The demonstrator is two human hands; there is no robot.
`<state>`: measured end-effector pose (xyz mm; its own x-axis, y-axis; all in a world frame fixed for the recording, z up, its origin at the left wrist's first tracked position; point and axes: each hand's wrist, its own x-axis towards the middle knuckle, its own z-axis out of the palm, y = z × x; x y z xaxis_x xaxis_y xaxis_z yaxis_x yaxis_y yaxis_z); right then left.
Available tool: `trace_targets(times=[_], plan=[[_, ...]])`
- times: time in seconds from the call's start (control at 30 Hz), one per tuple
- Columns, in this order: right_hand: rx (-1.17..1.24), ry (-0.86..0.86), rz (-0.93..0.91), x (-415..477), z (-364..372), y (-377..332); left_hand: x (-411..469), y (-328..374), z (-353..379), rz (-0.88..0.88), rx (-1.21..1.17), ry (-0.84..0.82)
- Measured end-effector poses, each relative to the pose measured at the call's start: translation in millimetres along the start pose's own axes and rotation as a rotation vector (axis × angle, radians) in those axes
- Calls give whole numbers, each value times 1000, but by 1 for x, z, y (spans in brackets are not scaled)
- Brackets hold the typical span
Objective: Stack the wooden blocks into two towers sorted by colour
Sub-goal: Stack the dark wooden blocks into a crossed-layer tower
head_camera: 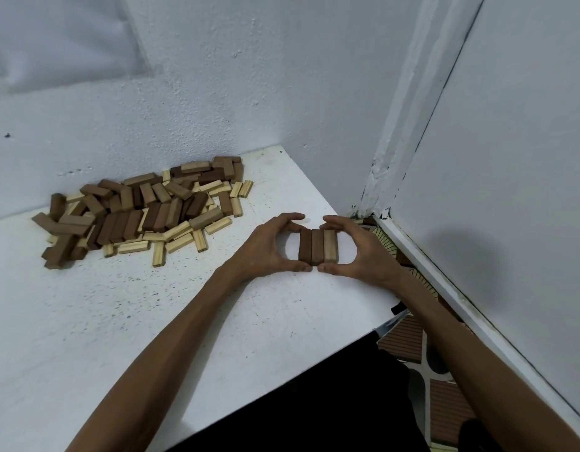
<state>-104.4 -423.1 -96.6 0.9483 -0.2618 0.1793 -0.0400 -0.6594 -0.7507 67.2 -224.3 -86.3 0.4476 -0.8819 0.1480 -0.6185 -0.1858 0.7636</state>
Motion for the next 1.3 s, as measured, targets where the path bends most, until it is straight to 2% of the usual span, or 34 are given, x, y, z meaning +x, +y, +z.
trace_targets(times=[0.27, 0.47, 0.63, 1.03, 1.3], plan=[[32, 3, 9, -2, -3, -11, -7, 4, -6, -57, -6, -53], [-122, 19, -83, 1, -1, -36, -26, 5, -22, -69, 70, -51], [-246, -25, -119, 17, 10, -63, -47, 1, -42, -95, 192, 21], [-295, -146, -203, 84, 62, -97, -82, -14, -103, -182, 414, 298], [-367, -210, -184, 148, 89, -99, -53, -32, -127, -261, 664, 289]])
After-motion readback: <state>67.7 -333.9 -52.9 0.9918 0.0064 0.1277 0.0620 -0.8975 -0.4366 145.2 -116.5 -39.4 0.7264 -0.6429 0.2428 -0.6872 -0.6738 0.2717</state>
